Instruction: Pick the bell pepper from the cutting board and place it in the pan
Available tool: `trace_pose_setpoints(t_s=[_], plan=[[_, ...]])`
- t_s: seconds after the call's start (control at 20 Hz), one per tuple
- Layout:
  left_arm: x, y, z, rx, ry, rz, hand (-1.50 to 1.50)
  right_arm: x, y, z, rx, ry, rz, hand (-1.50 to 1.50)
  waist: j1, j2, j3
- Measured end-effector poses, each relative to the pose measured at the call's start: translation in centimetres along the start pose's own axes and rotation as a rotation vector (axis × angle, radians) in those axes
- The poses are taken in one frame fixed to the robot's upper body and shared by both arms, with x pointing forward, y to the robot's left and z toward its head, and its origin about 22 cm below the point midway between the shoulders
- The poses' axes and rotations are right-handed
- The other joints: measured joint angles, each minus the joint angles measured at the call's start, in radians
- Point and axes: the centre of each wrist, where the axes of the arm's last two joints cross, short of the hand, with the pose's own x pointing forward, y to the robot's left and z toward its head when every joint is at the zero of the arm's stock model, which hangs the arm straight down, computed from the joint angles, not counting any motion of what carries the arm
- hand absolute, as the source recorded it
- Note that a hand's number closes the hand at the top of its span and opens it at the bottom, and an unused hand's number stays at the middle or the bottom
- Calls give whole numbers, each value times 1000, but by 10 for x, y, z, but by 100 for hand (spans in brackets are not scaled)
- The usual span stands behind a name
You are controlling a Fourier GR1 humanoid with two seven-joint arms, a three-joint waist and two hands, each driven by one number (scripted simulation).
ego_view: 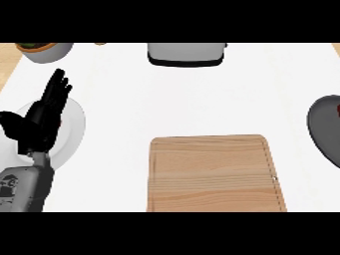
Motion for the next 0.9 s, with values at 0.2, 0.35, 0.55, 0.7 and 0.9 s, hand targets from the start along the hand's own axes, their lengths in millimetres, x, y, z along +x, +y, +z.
trace_pose_setpoints(t_s=[0.2,0.35,0.55,0.7,0.9], plan=[[-1,11,3,14,14,3,0,-22,-20,14,9,-7,-139,-150,-16,-7,-3],[-5,8,4,24,20,1,0,-39,-40,28,46,-28,-217,-150,-30,-12,-5],[-5,10,5,43,32,-3,0,-57,-73,46,95,-68,-280,-150,-46,-18,-8],[-3,8,6,46,33,-9,0,-69,-95,65,109,-92,-304,-150,-53,-21,-9],[-4,12,10,51,34,-11,0,-79,-124,92,98,-90,-296,-150,-56,-21,-11]])
